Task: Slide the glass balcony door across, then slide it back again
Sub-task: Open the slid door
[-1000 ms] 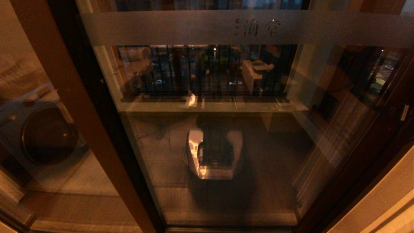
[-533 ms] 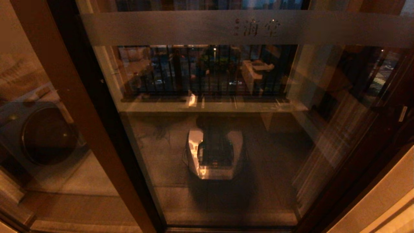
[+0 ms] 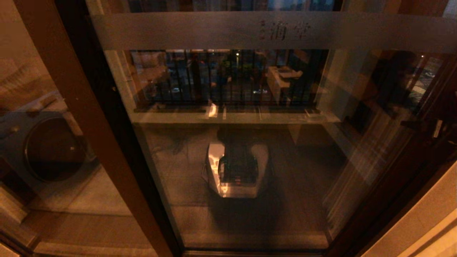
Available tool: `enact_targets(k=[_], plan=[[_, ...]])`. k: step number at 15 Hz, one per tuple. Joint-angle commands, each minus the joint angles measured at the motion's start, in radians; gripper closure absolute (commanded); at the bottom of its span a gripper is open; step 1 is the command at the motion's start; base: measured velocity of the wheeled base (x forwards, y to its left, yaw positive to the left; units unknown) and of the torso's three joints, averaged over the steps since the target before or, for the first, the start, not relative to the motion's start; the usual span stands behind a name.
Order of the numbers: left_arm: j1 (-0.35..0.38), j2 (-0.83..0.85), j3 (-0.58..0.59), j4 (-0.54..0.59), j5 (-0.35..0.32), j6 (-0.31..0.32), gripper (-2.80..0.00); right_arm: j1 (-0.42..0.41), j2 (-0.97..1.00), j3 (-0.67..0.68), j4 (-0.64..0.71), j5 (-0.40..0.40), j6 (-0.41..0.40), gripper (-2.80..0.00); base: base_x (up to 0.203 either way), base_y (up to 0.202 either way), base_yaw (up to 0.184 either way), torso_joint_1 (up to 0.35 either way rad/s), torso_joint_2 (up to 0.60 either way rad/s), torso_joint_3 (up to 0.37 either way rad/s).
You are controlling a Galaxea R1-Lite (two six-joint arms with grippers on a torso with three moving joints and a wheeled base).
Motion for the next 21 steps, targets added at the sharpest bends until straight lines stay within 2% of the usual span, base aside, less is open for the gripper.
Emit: enact_targets(k=[1, 7, 11, 17, 21], plan=[[0.000, 0.000, 0.000, -0.001, 0.000, 0.000, 0.00, 0.000, -0.011, 0.004, -0.011, -0.003, -0.002, -2.80, 0.000, 0.000, 0.000, 0.000, 0.00, 0.000], [0.000, 0.000, 0.000, -0.001, 0.000, 0.000, 0.00, -0.002, -0.018, 0.004, -0.018, -0.022, -0.008, -2.80, 0.000, 0.000, 0.000, 0.000, 0.00, 0.000], [0.000, 0.000, 0.000, -0.001, 0.000, 0.000, 0.00, -0.026, -0.014, 0.011, -0.142, -0.071, -0.007, -2.80, 0.000, 0.000, 0.000, 0.000, 0.00, 0.000], [0.000, 0.000, 0.000, -0.001, 0.000, 0.000, 0.00, -0.031, 0.015, -0.002, -0.143, -0.071, -0.007, -2.80, 0.000, 0.000, 0.000, 0.000, 0.00, 0.000], [0.000, 0.000, 0.000, -0.001, 0.000, 0.000, 0.00, -0.028, -0.079, 0.055, -0.137, -0.065, -0.006, -2.80, 0.000, 0.000, 0.000, 0.000, 0.00, 0.000]])
